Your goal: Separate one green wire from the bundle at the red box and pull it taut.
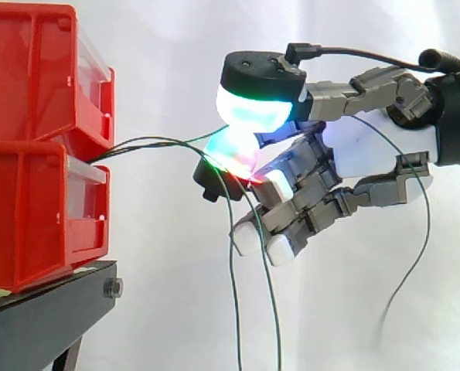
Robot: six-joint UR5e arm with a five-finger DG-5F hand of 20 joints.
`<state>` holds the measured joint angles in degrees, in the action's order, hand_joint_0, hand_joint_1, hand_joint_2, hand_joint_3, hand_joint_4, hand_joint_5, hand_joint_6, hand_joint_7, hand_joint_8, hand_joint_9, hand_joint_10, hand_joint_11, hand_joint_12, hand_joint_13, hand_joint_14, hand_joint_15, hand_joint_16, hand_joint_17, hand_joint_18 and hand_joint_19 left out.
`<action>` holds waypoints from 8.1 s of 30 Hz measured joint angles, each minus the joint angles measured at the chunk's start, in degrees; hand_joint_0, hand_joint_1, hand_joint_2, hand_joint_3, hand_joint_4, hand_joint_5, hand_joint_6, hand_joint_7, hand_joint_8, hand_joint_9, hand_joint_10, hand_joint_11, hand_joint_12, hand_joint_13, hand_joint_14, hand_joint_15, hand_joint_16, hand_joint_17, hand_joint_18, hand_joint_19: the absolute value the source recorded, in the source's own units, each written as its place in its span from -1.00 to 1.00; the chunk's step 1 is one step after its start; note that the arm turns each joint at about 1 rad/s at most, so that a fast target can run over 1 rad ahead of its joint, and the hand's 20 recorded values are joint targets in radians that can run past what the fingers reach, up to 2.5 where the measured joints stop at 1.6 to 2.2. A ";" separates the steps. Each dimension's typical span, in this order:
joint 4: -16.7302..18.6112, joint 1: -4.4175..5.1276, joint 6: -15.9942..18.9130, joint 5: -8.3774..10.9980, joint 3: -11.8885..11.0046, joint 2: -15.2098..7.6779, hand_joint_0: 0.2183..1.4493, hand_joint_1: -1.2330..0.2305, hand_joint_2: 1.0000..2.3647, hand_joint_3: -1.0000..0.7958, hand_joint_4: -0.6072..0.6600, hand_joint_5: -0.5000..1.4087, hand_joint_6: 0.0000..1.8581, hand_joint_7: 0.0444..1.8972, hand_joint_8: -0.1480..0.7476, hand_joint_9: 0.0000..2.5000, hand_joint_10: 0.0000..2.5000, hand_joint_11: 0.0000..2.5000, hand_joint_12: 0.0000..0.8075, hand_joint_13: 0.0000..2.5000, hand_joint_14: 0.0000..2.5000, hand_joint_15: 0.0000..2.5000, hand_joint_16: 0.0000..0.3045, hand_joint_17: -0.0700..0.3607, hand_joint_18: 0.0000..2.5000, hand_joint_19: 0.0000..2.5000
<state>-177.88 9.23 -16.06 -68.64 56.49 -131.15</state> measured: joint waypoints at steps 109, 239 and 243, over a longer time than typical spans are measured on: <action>0.68 0.01 9.31 -0.29 2.49 0.02 -0.35 -0.39 -1.00 -0.44 0.18 -0.67 -0.04 -0.01 -0.10 -0.18 0.24 0.08 -0.22 -0.04 -0.22 0.18 -0.71 -0.22 -0.12 -0.11; 6.91 -3.00 17.38 -2.12 6.11 -0.28 -0.40 0.19 -1.00 -0.42 0.14 -0.65 -0.02 0.03 -0.02 -0.31 1.00 0.08 -0.16 -0.17 1.00 -0.08 -0.75 -0.27 0.23 0.51; 6.99 -2.91 16.68 -2.08 5.96 -0.27 -0.38 0.08 -0.98 -0.25 0.15 -0.65 -0.02 0.04 0.00 -0.29 1.00 0.11 -0.13 -0.15 1.00 -0.08 -0.73 -0.25 0.27 0.48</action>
<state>-170.88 6.31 0.62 -70.72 62.45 -131.42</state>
